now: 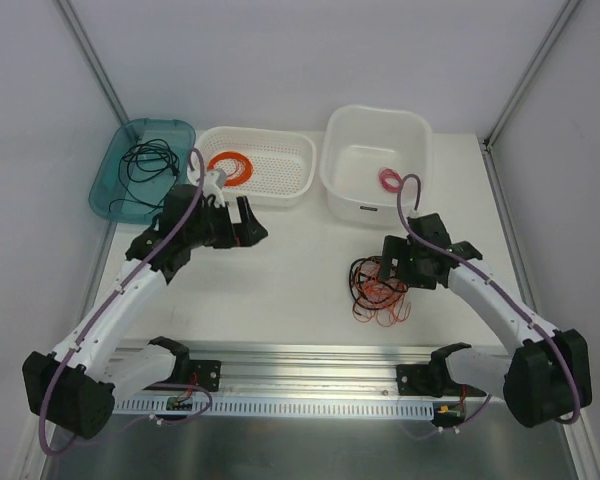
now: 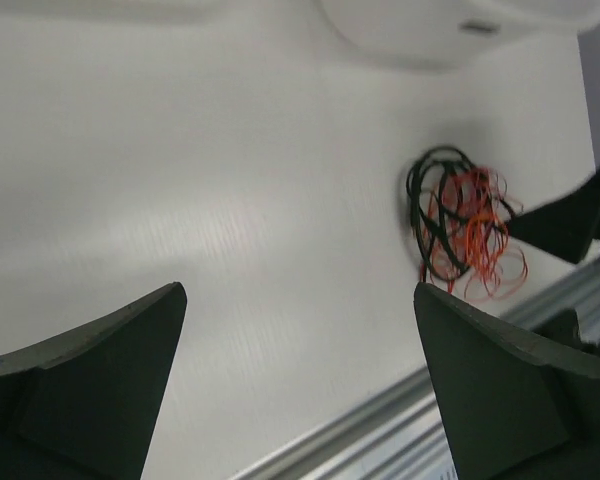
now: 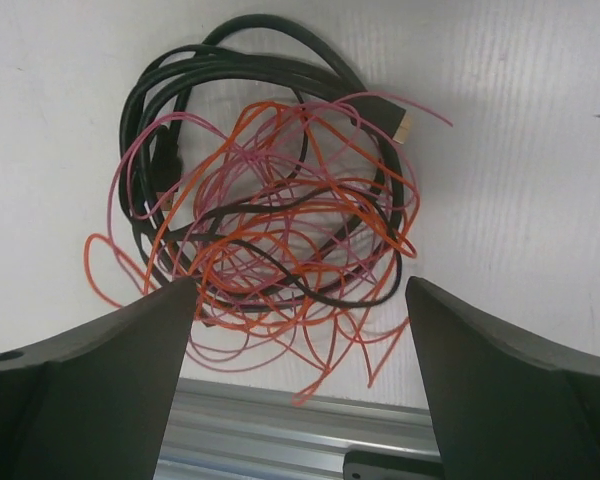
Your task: Untangle the cables
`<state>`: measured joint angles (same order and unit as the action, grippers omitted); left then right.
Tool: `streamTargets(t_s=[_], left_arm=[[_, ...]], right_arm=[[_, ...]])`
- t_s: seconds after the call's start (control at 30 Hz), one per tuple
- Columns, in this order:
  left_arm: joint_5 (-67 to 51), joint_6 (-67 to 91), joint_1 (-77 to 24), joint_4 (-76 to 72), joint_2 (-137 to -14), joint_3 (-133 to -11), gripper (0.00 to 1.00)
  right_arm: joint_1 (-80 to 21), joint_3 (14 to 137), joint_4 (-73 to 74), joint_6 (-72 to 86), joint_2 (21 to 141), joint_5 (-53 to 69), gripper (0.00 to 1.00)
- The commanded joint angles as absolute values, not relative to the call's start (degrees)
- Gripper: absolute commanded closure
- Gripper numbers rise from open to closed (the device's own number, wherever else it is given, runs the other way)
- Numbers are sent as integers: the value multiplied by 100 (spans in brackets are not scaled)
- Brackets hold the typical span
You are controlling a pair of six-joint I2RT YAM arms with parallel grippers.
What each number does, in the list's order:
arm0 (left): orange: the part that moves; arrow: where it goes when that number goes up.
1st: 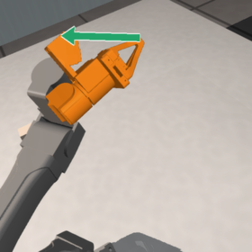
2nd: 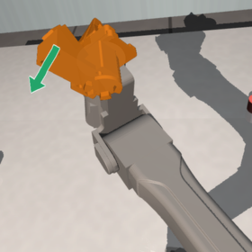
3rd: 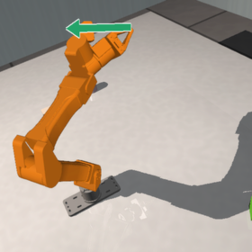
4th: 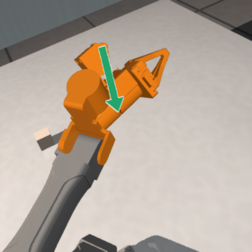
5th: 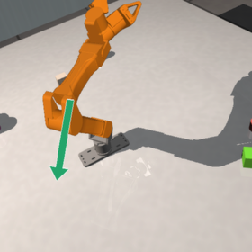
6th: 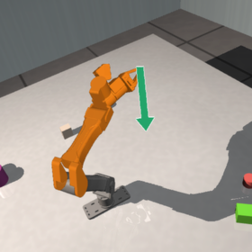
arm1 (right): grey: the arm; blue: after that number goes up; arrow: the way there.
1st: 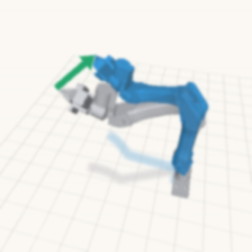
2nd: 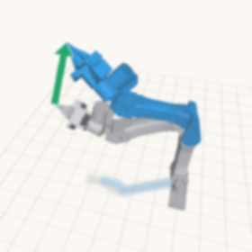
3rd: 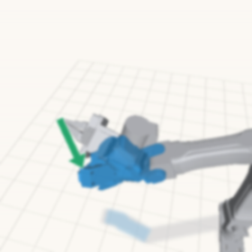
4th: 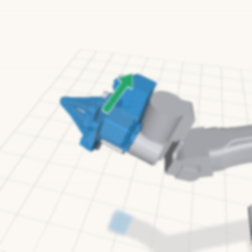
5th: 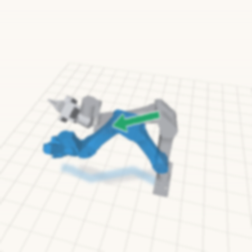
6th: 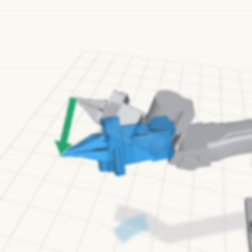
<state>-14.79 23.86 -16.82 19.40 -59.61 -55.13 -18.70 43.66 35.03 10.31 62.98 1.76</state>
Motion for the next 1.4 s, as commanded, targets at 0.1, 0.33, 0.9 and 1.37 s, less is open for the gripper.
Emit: streamTargets(t_s=[0.1,0.33,0.9,1.37], left_arm=[[-1135,3198,-3048,1986,-5563,-4659,1],[-572,3629,-4016,1925,-5800,-4386,1],[-440,4718,-4798,669,-7698,-4588,23],[-273,5089,-5291,396,-8815,-5071,59]], right_arm=[[-2766,4455,2576,1397,7469,404,12],[-3989,5009,2320,1916,8182,571,16],[-4122,4905,3147,1863,6364,-747,14],[-4105,4456,3041,2188,5836,-1108,8]])
